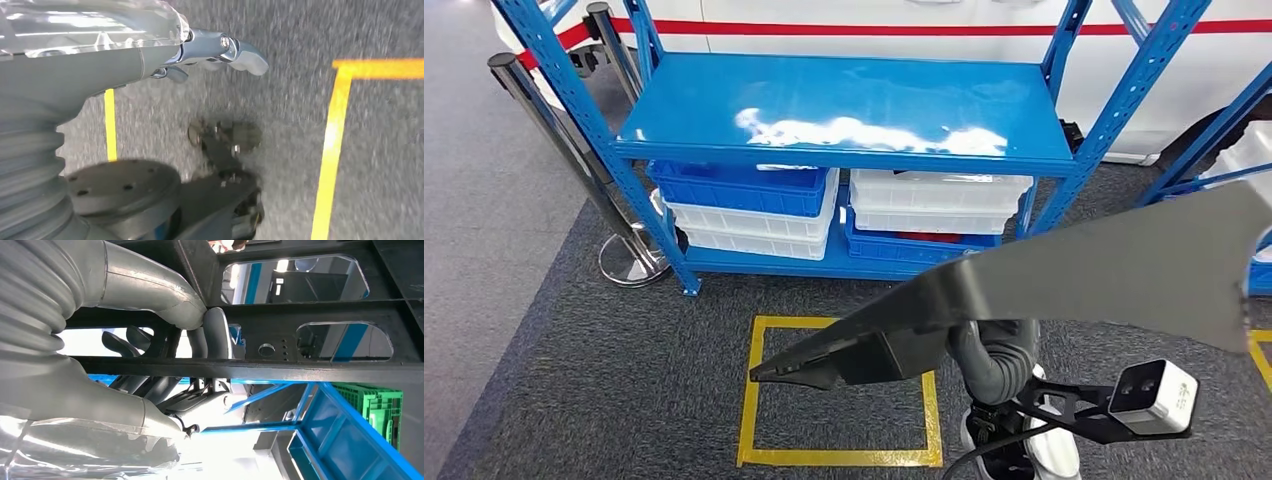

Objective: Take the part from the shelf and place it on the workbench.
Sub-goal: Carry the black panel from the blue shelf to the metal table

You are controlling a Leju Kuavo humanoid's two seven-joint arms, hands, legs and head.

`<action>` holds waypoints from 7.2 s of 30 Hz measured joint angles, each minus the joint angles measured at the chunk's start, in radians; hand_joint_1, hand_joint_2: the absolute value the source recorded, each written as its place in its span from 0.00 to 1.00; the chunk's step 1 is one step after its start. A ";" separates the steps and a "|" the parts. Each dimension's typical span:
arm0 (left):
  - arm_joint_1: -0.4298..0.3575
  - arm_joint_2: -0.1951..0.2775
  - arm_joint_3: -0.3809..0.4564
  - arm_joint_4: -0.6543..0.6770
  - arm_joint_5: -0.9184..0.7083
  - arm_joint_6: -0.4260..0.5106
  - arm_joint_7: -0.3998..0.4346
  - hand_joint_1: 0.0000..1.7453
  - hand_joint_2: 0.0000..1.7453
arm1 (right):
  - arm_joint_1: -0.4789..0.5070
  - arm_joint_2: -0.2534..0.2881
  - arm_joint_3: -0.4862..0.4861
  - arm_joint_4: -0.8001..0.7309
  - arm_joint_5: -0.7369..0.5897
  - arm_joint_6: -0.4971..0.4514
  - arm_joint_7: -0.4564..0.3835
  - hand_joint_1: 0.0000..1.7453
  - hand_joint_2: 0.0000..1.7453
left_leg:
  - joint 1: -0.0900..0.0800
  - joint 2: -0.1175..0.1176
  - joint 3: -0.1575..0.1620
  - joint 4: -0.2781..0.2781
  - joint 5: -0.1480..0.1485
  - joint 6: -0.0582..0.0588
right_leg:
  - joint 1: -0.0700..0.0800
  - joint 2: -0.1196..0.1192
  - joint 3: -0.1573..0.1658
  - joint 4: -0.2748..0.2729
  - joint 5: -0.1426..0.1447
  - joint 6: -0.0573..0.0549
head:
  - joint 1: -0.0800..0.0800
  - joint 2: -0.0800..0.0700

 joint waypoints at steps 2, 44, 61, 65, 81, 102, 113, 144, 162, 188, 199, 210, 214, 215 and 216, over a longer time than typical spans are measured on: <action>0.001 0.000 0.000 0.000 0.000 0.000 0.000 0.00 1.00 | 0.004 0.000 -0.001 0.000 0.000 0.000 0.000 1.00 1.00 | -0.002 0.016 -0.004 0.001 0.000 0.003 | -0.001 -0.005 -0.064 0.130 -0.056 0.005 | 0.001 0.000; -0.008 -0.004 -0.001 0.000 -0.016 -0.015 0.003 0.00 1.00 | 0.016 -0.006 -0.017 -0.007 0.022 -0.011 -0.017 1.00 1.00 | -0.008 0.079 0.000 0.050 -0.057 -0.046 | 0.005 -0.050 0.034 -0.103 0.074 -0.047 | 0.008 0.000; -0.003 -0.016 -0.016 0.000 -0.037 -0.027 0.031 0.00 1.00 | 0.037 -0.008 -0.018 -0.016 0.032 -0.048 0.004 1.00 1.00 | -0.002 -0.021 0.030 -0.018 -0.013 0.001 | 0.005 0.025 -0.033 -0.013 0.039 -0.012 | 0.013 0.000; 0.001 -0.018 -0.022 0.000 -0.038 -0.026 0.033 0.00 1.00 | 0.065 -0.014 -0.021 -0.016 0.034 -0.054 0.000 1.00 1.00 | -0.003 0.033 0.027 -0.016 -0.017 0.002 | -0.007 -0.011 -0.104 0.144 -0.020 0.006 | 0.014 0.000; -0.004 -0.005 -0.022 0.000 -0.023 -0.010 -0.004 0.00 1.00 | 0.059 -0.022 -0.027 0.018 0.015 -0.017 -0.047 1.00 1.00 | 0.003 -0.007 -0.092 0.276 -0.153 -0.054 | -0.003 0.035 0.023 -0.100 0.079 -0.050 | 0.012 0.000; -0.038 0.018 -0.022 -0.001 -0.037 0.004 -0.015 0.00 1.00 | 0.029 -0.011 -0.027 -0.001 0.016 -0.035 -0.032 1.00 1.00 | -0.015 0.091 0.020 0.017 -0.041 -0.024 | 0.008 -0.079 0.037 -0.100 0.061 -0.024 | 0.018 0.000; -0.030 0.023 -0.022 -0.002 -0.037 0.008 -0.004 0.00 1.00 | 0.028 0.000 -0.027 -0.002 0.011 -0.033 -0.035 1.00 1.00 | 0.000 -0.026 -0.055 0.187 -0.098 -0.046 | 0.000 0.052 0.029 -0.106 0.079 -0.050 | 0.017 0.000; -0.014 -0.003 0.005 -0.005 -0.014 0.008 -0.003 0.00 1.00 | -0.017 0.002 -0.038 0.081 -0.004 0.000 -0.018 1.00 1.00 | -0.003 -0.007 -0.090 0.246 -0.123 -0.043 | 0.009 0.049 0.031 -0.108 0.073 -0.058 | 0.021 0.000; -0.018 -0.001 0.011 -0.005 -0.014 0.019 0.003 0.00 1.00 | 0.000 -0.002 -0.038 0.091 -0.016 -0.018 -0.022 1.00 1.00 | -0.007 0.058 0.007 0.017 -0.038 -0.004 | 0.002 -0.043 0.003 -0.034 0.045 -0.007 | 0.027 0.000; -0.015 0.037 0.035 -0.005 -0.038 0.036 -0.001 0.00 1.00 | 0.014 0.012 -0.037 0.084 -0.006 -0.056 -0.054 1.00 1.00 | -0.003 -0.007 -0.022 0.024 -0.015 0.002 | 0.001 -0.007 -0.073 0.151 -0.082 0.000 | 0.027 0.000; -0.030 0.050 0.035 -0.005 -0.055 0.053 0.012 0.00 1.00 | 0.024 0.012 -0.035 0.051 0.026 -0.102 -0.072 1.00 1.00 | -0.009 -0.004 -0.036 0.062 -0.045 -0.035 | 0.006 -0.014 0.057 -0.115 0.048 -0.040 | 0.025 0.000; -0.030 0.053 0.035 -0.005 -0.058 0.057 0.012 0.00 1.00 | 0.038 0.014 -0.033 0.029 0.050 -0.106 -0.067 1.00 1.00 | -0.005 -0.009 -0.022 0.040 -0.028 -0.033 | 0.014 -0.008 0.059 -0.105 0.040 -0.037 | 0.025 0.000; -0.026 0.052 0.035 -0.005 -0.057 0.057 0.009 0.00 1.00 | 0.041 0.014 -0.032 0.025 0.053 -0.106 -0.067 1.00 1.00 | -0.003 -0.008 -0.018 0.027 -0.019 -0.010 | 0.012 -0.009 0.050 -0.085 0.022 -0.017 | 0.026 0.000; -0.026 0.052 0.035 -0.005 -0.057 0.057 0.008 0.00 1.00 | 0.041 0.014 -0.032 0.023 0.053 -0.106 -0.067 1.00 1.00 | -0.002 -0.007 -0.017 0.023 -0.016 -0.005 | 0.011 -0.009 0.034 -0.048 -0.002 -0.013 | 0.026 0.000; -0.025 0.051 0.035 -0.005 -0.057 0.057 0.008 0.00 1.00 | 0.043 0.014 -0.032 0.023 0.052 -0.107 -0.067 1.00 1.00 | -0.002 -0.006 -0.018 0.022 -0.014 -0.001 | 0.009 -0.010 0.008 0.008 -0.034 -0.009 | 0.026 0.000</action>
